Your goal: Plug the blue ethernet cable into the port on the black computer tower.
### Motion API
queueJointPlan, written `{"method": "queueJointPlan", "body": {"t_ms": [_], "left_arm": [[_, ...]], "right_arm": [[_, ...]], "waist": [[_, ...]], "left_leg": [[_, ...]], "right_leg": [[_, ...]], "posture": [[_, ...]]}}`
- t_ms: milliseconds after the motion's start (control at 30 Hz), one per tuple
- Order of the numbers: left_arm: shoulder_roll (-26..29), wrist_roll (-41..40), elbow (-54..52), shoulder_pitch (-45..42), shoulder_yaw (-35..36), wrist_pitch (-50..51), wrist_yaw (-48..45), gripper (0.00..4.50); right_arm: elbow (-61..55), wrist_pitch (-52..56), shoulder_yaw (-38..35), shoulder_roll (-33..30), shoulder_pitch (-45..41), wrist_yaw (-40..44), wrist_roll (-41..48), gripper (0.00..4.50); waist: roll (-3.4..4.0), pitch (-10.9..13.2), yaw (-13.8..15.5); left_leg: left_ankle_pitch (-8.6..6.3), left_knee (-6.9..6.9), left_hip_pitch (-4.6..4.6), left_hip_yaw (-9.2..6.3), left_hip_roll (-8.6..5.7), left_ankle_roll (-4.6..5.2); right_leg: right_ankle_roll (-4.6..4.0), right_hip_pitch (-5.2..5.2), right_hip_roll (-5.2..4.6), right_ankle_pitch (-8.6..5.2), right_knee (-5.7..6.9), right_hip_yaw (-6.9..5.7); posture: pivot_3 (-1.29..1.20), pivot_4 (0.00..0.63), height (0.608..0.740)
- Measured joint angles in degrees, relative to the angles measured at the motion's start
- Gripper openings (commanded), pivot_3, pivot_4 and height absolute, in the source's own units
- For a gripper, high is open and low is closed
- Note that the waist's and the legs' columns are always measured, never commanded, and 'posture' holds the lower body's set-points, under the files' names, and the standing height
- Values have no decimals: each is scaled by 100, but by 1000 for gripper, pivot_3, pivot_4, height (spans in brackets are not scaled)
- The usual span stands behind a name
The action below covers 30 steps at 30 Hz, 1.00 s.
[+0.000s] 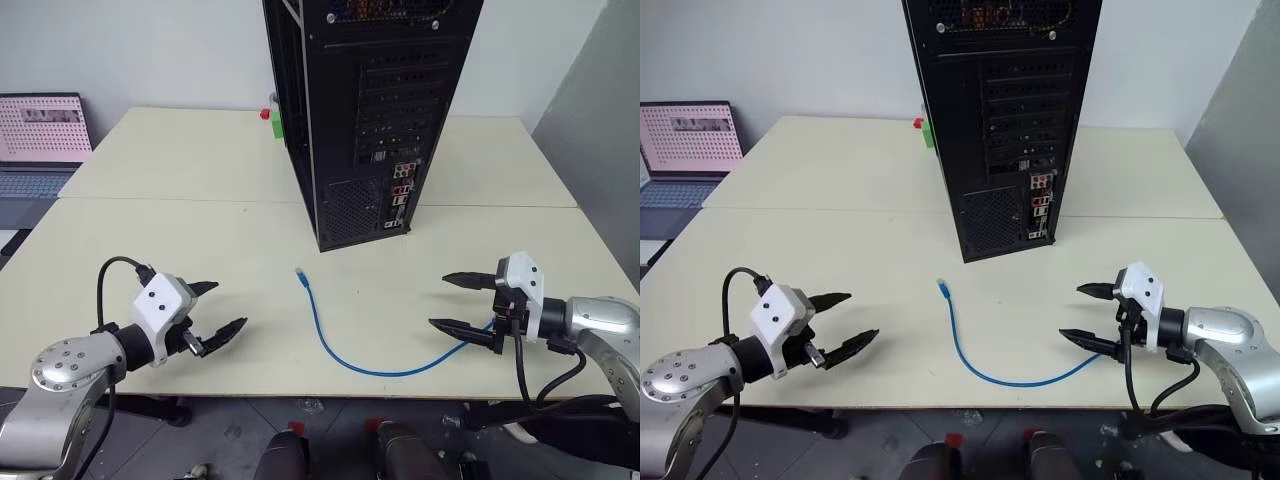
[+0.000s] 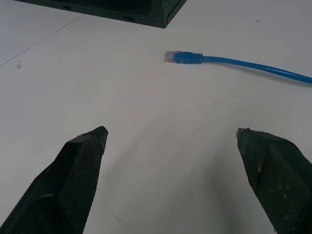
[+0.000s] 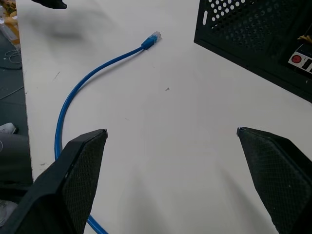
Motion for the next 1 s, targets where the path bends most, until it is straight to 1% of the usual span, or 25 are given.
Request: {"method": "queueJointPlan", "body": {"t_ms": [300,500,700,767,867,933,1000], "left_arm": [[-10,128,1,7,-183,-138,-23,4498],[-25,212,2,-16,-358,-193,31,4498],[-168,198,33,-240,-389,-477,4,4498],[-176,78,181,-386,-384,-498,-115,4498],[-167,-74,264,-462,-364,-459,-255,4498],[-82,-225,313,-484,-354,-418,-465,4498],[-10,-253,349,-488,-342,-412,-579,4498]], "right_arm": [[29,-16,225,72,-58,-42,-136,4500],[20,-16,534,407,-229,-263,-252,4500],[150,-12,1200,1227,-753,-608,-479,4500],[413,10,1594,1653,-1025,-724,-655,4500],[631,54,1914,1994,-1225,-883,-813,4500],[998,91,2194,2494,-1465,-1188,-1072,4500],[1223,132,2387,2793,-1601,-1395,-1193,4500]], "waist": [[0,0,-1],[0,0,-6],[-1,-1,-3],[-2,-1,-9],[-1,-1,-14],[-1,0,-27],[-1,0,-16]], "left_leg": [[0,0,0,-1,0,0],[0,0,0,-1,1,0],[0,1,-2,-5,1,0],[0,1,-2,-4,0,0],[0,0,-1,-4,1,0],[0,0,-5,-4,1,0],[0,0,-8,-8,2,0]], "right_leg": [[0,0,0,0,0,0],[-1,0,1,0,1,-1],[-5,-2,3,3,2,-3],[-11,-3,4,6,3,-4],[-13,-4,5,7,5,-5],[-26,-11,9,15,5,-6],[-29,-12,8,16,6,-9]], "posture": [[0,150,740],[0,150,740],[0,150,740],[0,150,740],[0,150,740],[0,150,740],[0,150,740]]}}
